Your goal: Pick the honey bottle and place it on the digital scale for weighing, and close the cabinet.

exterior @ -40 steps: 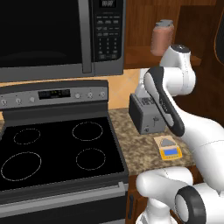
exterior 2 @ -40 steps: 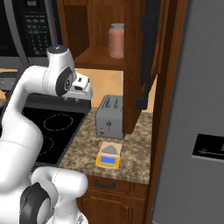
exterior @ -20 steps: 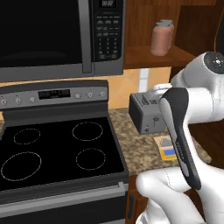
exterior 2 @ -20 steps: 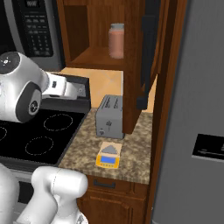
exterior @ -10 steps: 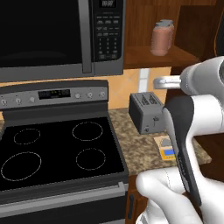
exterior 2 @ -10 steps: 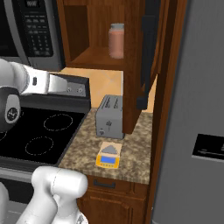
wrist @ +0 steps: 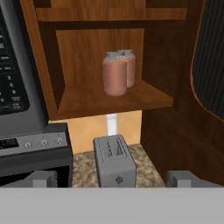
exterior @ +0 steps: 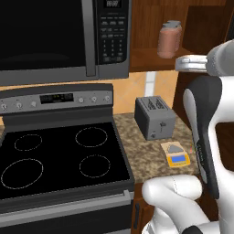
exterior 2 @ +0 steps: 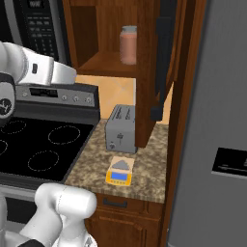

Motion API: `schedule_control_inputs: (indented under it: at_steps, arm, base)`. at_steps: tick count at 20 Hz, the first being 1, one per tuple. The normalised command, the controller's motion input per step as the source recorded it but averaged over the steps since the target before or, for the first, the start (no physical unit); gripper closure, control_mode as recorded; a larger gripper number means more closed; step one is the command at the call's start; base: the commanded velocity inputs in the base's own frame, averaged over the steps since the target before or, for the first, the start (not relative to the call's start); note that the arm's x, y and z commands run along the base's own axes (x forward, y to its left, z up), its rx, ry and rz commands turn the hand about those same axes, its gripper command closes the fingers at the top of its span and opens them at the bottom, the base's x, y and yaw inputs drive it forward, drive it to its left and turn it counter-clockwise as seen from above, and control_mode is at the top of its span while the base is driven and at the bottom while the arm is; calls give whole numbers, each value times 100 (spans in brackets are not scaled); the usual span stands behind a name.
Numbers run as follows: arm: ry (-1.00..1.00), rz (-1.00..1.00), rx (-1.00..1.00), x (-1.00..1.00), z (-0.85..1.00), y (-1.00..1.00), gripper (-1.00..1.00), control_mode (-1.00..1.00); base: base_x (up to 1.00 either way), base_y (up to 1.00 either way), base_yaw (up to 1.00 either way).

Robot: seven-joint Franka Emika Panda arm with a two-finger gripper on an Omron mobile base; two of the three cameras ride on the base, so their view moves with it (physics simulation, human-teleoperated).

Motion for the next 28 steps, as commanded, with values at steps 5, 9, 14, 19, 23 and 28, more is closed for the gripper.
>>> schedule_control_inputs:
  at_steps: [5,9,14,19,23,28]
  arm:
    - [-1,-6,0,29,47,-10,-100,-100]
    - [0,0,1,50,20,-22,-100,-100]
    - [0,1,1,61,-2,-25,-100,-100]
    - [-11,1,0,13,-3,-5,-100,-100]
    - [-23,0,0,56,-13,-8,-100,-100]
    - [3,0,0,58,-7,-13,-100,-100]
  base:
    - [0,0,0]
    - [0,0,0]
    - [0,0,0]
    - [0,0,0]
    - [0,0,0]
    - [0,0,0]
